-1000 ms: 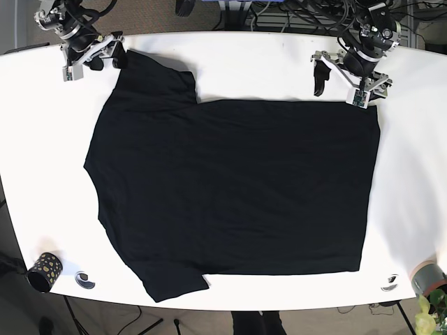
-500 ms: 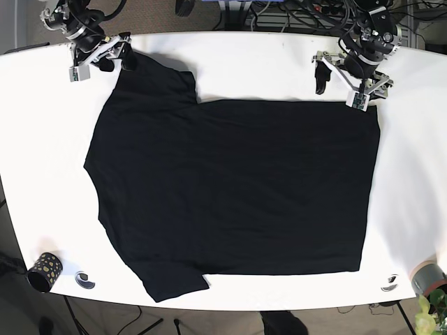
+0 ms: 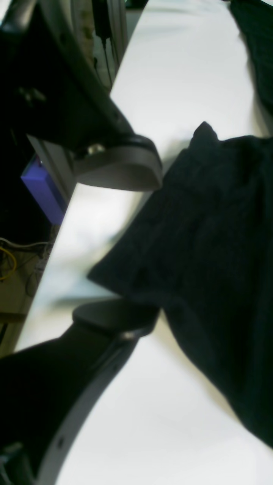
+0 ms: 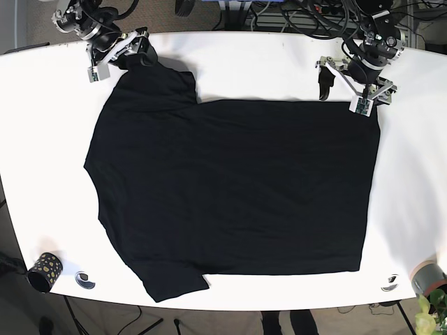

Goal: Fold the T-shirt properly
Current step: 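Lower both grippers toward the black shirt's shoulder corners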

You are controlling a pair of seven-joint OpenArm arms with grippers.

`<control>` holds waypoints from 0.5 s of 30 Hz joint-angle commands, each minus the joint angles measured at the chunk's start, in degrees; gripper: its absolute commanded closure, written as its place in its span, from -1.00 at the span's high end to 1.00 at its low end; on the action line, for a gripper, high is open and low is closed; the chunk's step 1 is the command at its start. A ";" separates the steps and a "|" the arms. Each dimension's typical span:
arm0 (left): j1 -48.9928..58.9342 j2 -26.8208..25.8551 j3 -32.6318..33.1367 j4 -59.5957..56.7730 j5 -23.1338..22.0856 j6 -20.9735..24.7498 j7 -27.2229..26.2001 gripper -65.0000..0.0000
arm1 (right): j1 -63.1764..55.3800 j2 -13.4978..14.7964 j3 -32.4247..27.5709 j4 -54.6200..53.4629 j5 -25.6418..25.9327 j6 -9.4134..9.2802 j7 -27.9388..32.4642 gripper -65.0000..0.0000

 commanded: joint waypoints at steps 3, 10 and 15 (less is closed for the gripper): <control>-0.09 -0.39 -0.04 0.99 -0.63 -0.19 -1.09 0.65 | -0.62 -0.42 -1.16 -0.09 -2.59 -0.53 -2.93 0.30; -0.09 -0.39 -0.13 0.99 -0.63 -0.19 -1.09 0.65 | 1.76 -0.51 -0.99 -1.59 -2.59 -0.53 -2.76 0.10; -0.35 -0.39 -3.74 0.99 -3.53 -0.19 -1.09 0.65 | 2.90 -0.42 -0.90 -1.76 -2.68 -0.53 -2.67 -0.65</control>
